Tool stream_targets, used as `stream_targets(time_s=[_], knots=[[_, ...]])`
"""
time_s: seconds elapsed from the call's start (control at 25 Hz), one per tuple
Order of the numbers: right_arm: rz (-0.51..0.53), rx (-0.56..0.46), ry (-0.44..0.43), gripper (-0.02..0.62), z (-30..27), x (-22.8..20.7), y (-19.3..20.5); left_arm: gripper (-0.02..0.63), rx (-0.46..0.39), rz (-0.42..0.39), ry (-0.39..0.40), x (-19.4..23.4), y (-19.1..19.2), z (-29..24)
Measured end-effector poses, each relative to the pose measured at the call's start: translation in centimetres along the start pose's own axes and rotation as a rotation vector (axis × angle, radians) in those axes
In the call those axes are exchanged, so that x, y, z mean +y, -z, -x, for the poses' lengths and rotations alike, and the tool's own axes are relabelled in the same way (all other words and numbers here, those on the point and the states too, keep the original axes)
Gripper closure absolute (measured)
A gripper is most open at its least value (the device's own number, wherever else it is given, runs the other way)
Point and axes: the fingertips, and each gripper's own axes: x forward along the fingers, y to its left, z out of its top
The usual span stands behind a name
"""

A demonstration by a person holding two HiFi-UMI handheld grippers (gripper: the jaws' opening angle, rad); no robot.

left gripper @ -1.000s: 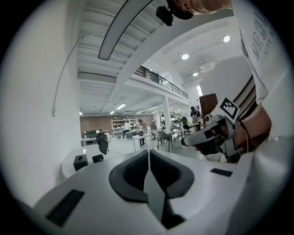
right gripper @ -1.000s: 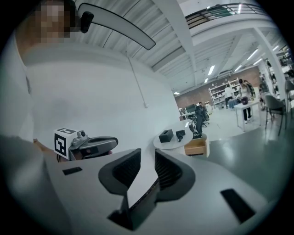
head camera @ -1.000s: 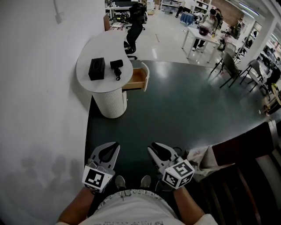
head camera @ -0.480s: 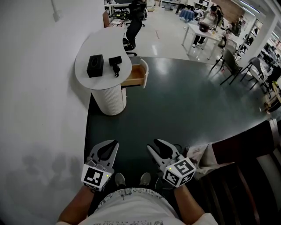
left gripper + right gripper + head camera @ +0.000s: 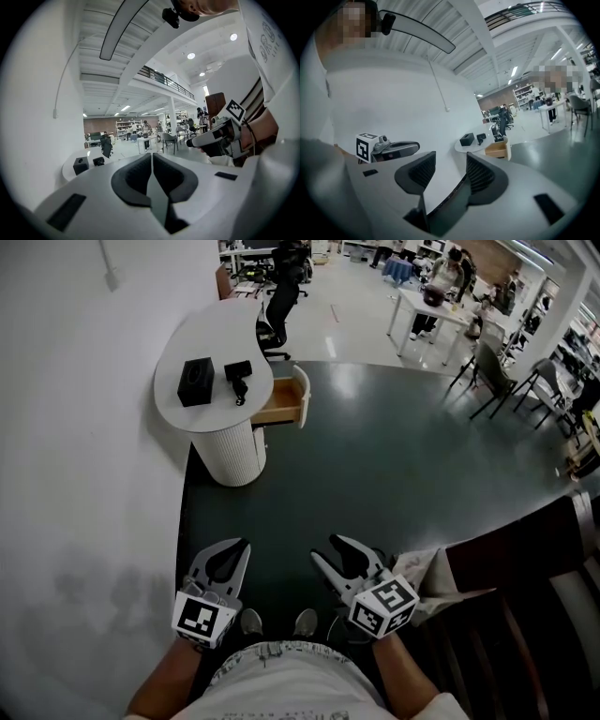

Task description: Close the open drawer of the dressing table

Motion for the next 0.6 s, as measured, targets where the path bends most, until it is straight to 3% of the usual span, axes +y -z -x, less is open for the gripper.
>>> stream_targets(time_s=[0.6], knots=[[-0.023, -0.006, -0.030, 0.367, 3.7, -4.8, -0.4, 0.575, 0.020, 0.018, -0.054, -3.8, 0.2, -2.6]])
